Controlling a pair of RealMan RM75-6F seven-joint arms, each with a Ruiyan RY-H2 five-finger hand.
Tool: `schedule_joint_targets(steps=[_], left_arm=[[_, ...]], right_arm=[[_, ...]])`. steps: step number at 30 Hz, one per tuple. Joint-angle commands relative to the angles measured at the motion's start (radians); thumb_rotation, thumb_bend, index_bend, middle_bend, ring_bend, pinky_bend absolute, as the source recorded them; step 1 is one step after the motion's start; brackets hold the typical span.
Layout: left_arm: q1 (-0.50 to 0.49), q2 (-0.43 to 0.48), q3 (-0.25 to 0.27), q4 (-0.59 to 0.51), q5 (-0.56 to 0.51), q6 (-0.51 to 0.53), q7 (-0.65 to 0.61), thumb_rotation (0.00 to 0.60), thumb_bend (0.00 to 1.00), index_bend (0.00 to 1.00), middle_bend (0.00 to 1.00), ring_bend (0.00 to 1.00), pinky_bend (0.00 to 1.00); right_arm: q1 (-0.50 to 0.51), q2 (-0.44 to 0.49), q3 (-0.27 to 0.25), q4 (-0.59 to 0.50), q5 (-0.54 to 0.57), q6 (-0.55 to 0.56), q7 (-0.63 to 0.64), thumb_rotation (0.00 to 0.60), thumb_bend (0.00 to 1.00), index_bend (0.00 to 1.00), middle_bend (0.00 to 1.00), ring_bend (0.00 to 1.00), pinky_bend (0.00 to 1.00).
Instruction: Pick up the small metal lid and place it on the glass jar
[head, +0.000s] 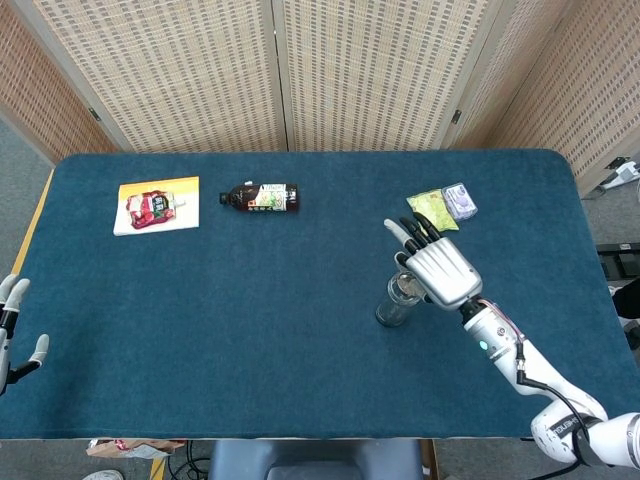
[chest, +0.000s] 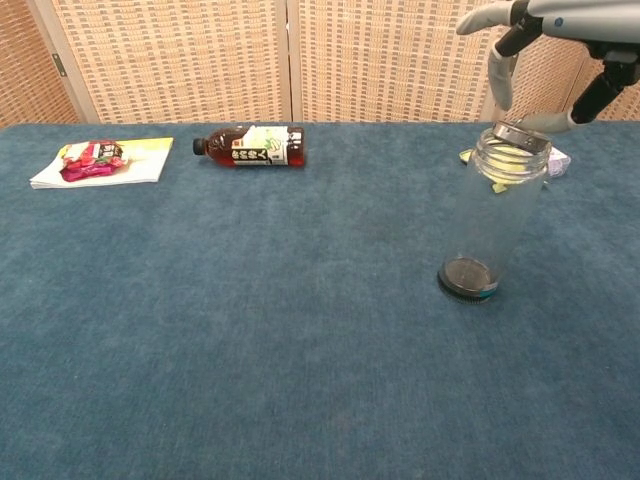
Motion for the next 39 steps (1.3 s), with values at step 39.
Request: schedule_joint_targets(steps=[39], left_arm=[[-0.018,-0.015,0.004,0.002,-0.007,-0.033,0.053,0.600,0.35,0.00,0.02,0.00,0.08]], right_arm=[[-0.451,-0.051,-0.140,0.406,-0.302,0.545,0.620,0.600,0.32,0.39,0.00,0.00,0.00]])
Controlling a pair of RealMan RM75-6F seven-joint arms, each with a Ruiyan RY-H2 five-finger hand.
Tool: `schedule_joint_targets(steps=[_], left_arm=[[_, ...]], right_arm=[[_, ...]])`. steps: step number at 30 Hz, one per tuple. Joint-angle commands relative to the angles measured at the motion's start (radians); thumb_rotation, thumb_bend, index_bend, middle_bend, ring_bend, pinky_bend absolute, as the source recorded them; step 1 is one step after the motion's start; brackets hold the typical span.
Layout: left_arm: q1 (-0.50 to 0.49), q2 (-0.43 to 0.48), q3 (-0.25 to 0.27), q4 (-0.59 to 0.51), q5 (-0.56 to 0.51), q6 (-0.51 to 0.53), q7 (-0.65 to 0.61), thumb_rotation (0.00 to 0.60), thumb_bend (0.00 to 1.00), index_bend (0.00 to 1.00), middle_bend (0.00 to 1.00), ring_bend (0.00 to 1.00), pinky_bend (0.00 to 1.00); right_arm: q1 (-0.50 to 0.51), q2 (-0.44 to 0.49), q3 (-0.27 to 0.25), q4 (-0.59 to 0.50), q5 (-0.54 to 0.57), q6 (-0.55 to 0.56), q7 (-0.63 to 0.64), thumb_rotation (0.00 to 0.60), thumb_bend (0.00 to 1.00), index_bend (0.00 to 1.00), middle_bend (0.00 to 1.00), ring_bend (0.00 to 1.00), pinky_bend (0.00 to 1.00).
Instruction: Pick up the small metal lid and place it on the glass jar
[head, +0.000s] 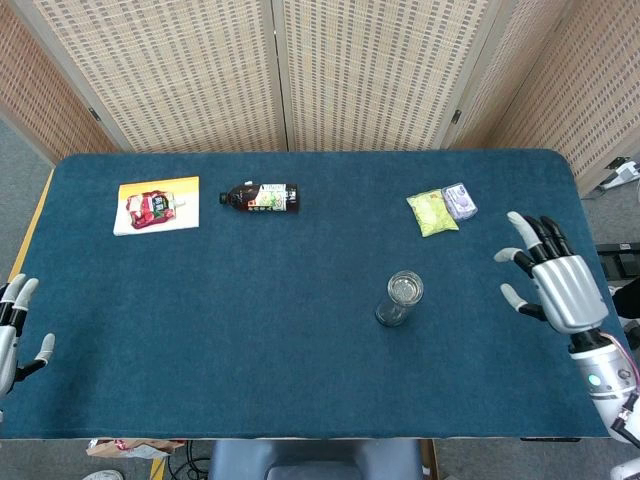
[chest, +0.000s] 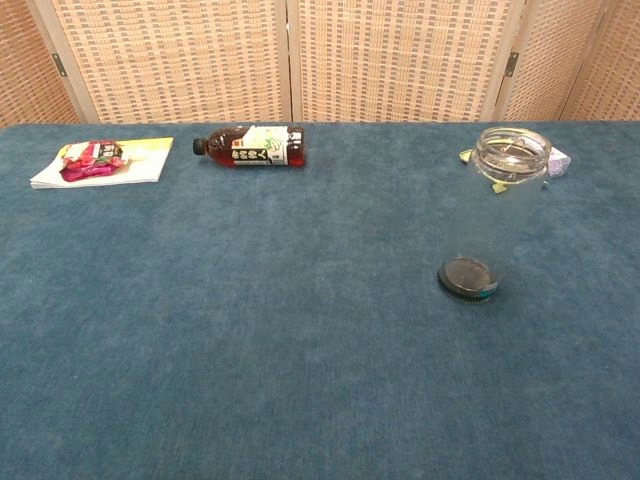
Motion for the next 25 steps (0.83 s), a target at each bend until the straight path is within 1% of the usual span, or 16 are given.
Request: schedule_joint_targets(steps=[1,4,7,10,12,14,17,19,25], left_arm=[[-0.004,-0.004,0.002,0.003,0.001,-0.007,0.006,0.600,0.35,0.00,0.02,0.00,0.08],[-0.013,-0.011,0.005,0.006,-0.001,-0.025,0.017,0.600,0.35,0.00,0.02,0.00,0.08],[-0.023,-0.019,0.008,0.009,-0.008,-0.047,0.031,0.600,0.35,0.00,0.02,0.00,0.08],[-0.028,-0.024,0.009,0.011,-0.017,-0.062,0.042,0.600,0.35,0.00,0.02,0.00,0.08],[-0.032,-0.027,0.010,0.010,-0.019,-0.068,0.051,0.600,0.35,0.00,0.02,0.00,0.08],[-0.034,-0.028,0.012,0.009,-0.016,-0.070,0.054,0.600,0.35,0.00,0.02,0.00,0.08],[-0.037,-0.031,0.013,0.010,-0.010,-0.069,0.057,0.600,0.35,0.00,0.02,0.00,0.08],[-0.040,-0.034,0.015,0.017,-0.004,-0.069,0.060,0.600,0.35,0.00,0.02,0.00,0.08],[-0.050,-0.039,0.021,0.028,-0.014,-0.098,0.064,0.600,0.35,0.00,0.02,0.00,0.08]], right_arm=[[-0.112,-0.108,-0.053,0.195,-0.054,0.117,0.094,0.600,0.32,0.38,0.00,0.00,0.00],[-0.152,-0.160,-0.055,0.291,-0.050,0.161,0.149,0.600,0.32,0.35,0.00,0.00,0.00],[-0.187,-0.207,-0.045,0.378,-0.041,0.205,0.195,0.600,0.32,0.32,0.00,0.00,0.00],[-0.208,-0.236,-0.034,0.429,-0.031,0.226,0.235,0.600,0.32,0.31,0.00,0.00,0.00],[-0.213,-0.249,-0.036,0.461,-0.029,0.215,0.252,0.600,0.32,0.30,0.00,0.00,0.00],[-0.219,-0.248,-0.030,0.465,-0.018,0.205,0.236,0.600,0.32,0.23,0.00,0.00,0.00],[-0.223,-0.245,-0.020,0.455,-0.009,0.202,0.211,0.600,0.31,0.08,0.00,0.00,0.00],[-0.225,-0.243,-0.014,0.444,-0.008,0.200,0.194,0.600,0.31,0.01,0.00,0.00,0.00],[-0.231,-0.231,-0.011,0.409,0.006,0.167,0.131,0.600,0.31,0.00,0.00,0.00,0.00]])
